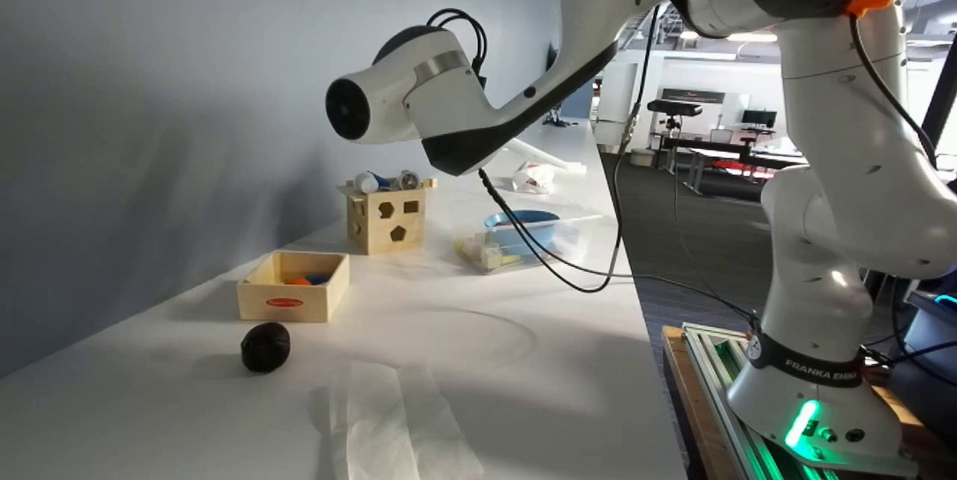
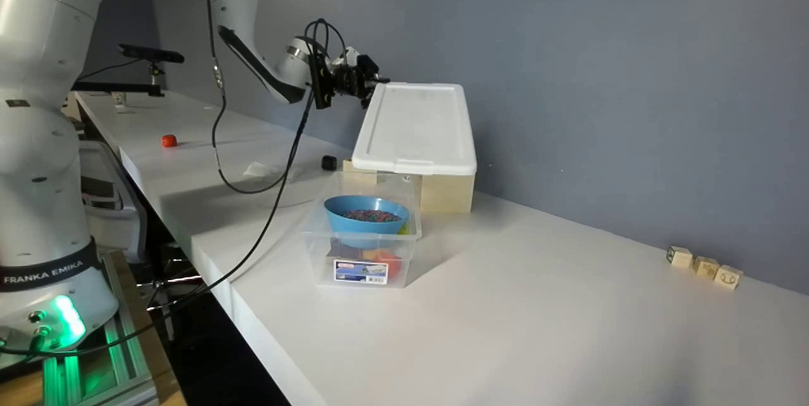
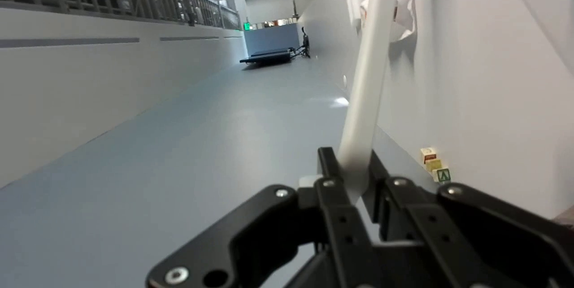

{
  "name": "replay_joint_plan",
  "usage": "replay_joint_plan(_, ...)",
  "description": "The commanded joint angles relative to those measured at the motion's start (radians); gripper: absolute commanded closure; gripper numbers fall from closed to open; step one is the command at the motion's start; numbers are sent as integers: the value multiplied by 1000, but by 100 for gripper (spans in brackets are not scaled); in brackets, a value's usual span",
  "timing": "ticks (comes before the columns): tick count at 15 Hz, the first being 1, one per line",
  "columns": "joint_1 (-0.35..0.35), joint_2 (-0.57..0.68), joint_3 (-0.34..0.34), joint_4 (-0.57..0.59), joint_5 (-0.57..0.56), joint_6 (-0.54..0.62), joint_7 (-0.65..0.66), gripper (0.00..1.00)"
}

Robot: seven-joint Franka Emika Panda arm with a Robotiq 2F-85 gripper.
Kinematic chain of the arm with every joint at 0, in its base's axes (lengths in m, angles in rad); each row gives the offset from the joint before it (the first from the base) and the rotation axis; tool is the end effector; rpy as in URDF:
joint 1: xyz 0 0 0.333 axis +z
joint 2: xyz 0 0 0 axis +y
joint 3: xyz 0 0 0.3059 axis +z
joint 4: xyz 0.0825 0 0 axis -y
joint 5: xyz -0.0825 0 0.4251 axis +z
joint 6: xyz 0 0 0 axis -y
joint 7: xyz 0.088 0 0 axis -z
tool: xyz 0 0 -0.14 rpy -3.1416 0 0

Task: Place the white lid on the tote

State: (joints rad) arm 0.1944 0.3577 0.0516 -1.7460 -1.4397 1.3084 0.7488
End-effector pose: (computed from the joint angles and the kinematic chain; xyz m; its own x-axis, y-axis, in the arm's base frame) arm 0.6435 -0.0033 0.4007 0.9795 -0.0469 0.1959 -0.1954 0.0151 0.9806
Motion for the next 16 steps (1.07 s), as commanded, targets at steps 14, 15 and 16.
replay_joint_plan(14,-21,13,62,-220,5,-15,35,83)
replay_joint_plan(15,-20,13,64,-223,9,-13,45,83)
replay_joint_plan(16,-20,13,65,-223,10,-13,48,83)
